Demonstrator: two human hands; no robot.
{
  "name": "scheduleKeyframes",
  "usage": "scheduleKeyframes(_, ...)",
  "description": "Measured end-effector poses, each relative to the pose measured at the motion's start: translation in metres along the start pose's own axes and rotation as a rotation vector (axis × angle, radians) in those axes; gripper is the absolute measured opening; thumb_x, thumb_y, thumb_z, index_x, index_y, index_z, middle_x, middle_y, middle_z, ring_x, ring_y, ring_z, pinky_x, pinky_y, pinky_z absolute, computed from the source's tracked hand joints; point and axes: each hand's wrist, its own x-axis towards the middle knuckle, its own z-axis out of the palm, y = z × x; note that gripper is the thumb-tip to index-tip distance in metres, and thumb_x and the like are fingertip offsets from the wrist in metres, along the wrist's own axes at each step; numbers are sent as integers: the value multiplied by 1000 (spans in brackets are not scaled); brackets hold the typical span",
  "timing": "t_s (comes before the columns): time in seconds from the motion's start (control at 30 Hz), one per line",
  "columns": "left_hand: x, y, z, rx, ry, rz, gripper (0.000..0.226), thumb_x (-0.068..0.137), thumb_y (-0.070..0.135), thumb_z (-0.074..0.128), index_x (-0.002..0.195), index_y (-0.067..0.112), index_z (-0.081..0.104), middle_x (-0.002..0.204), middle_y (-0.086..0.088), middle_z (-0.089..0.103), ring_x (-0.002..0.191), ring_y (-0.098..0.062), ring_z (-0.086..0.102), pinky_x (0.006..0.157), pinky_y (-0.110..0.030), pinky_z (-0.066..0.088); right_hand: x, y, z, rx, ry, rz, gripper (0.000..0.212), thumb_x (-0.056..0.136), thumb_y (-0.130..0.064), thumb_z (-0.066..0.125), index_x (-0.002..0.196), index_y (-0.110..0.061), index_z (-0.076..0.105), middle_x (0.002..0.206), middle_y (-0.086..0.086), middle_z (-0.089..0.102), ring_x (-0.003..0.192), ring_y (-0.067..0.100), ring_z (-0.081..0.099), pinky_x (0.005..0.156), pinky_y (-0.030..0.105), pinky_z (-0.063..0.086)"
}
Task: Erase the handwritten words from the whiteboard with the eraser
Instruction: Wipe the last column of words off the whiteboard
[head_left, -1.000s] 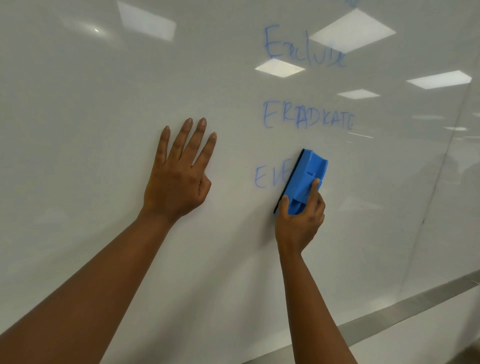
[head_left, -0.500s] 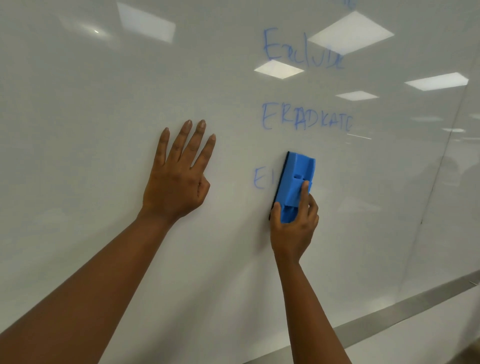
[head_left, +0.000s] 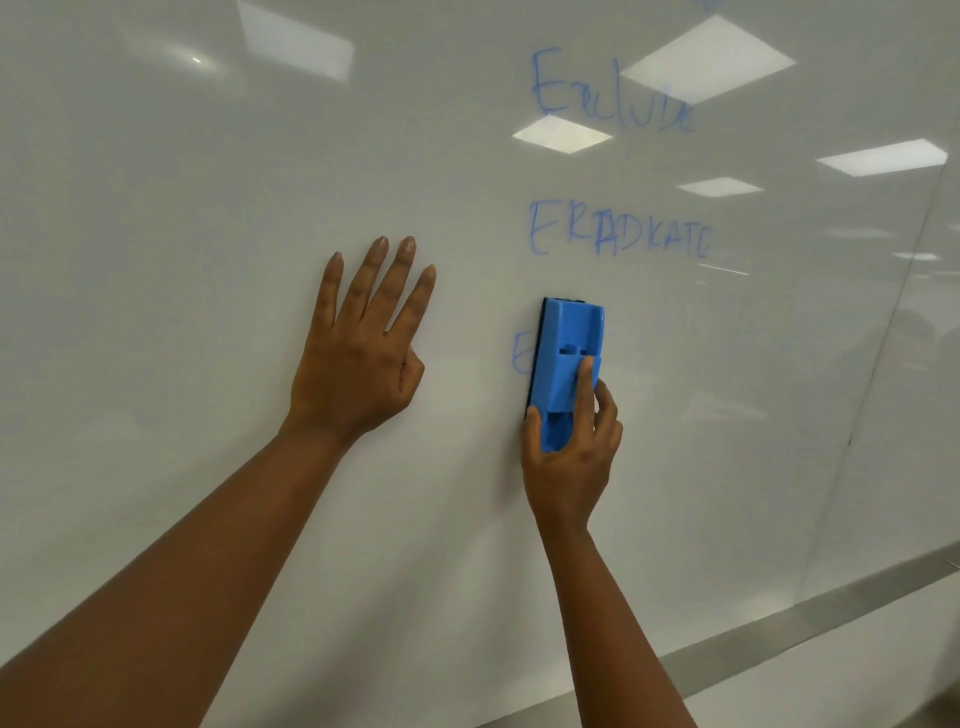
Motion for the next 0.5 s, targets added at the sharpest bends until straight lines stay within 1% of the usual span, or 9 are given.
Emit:
scheduleKeyframes(0.13,0,0,-1,-7,13,1,62,83,14,37,145,8,33,151,-17,28,140,-34,24,114,-52,13,6,2,1,-4,59,63,73,80,-19,67,141,-27,28,128,8,47,100,18,43,69,26,40)
scheduleKeyframes(0.23,0,1,-1,-7,13,0,62,83,14,37,144,7,33,151,-17,29,140,-34,24,114,-53,13,13,-8,6,-1,87,87,71,80,-17,67,141,-23,30,128,10,47,100,21,43,71,26,38)
scheduleKeyframes(0.37,0,1,-1,-6,-18,3,61,85,18,32,145,8,32,151,-18,28,140,-35,23,114,-52,11,14,-19,8,16,34,-13,71,81,-20,67,141,-19,31,131,11,45,102,17,42,74,22,39)
scheduleKeyframes(0.5,-1,0,-1,-1,-31,3,60,86,20,31,145,7,32,150,-19,28,139,-36,24,113,-52,12,2,-16,7,2,-40,-109,73,79,-21,68,140,-18,29,131,14,46,105,18,43,75,22,42)
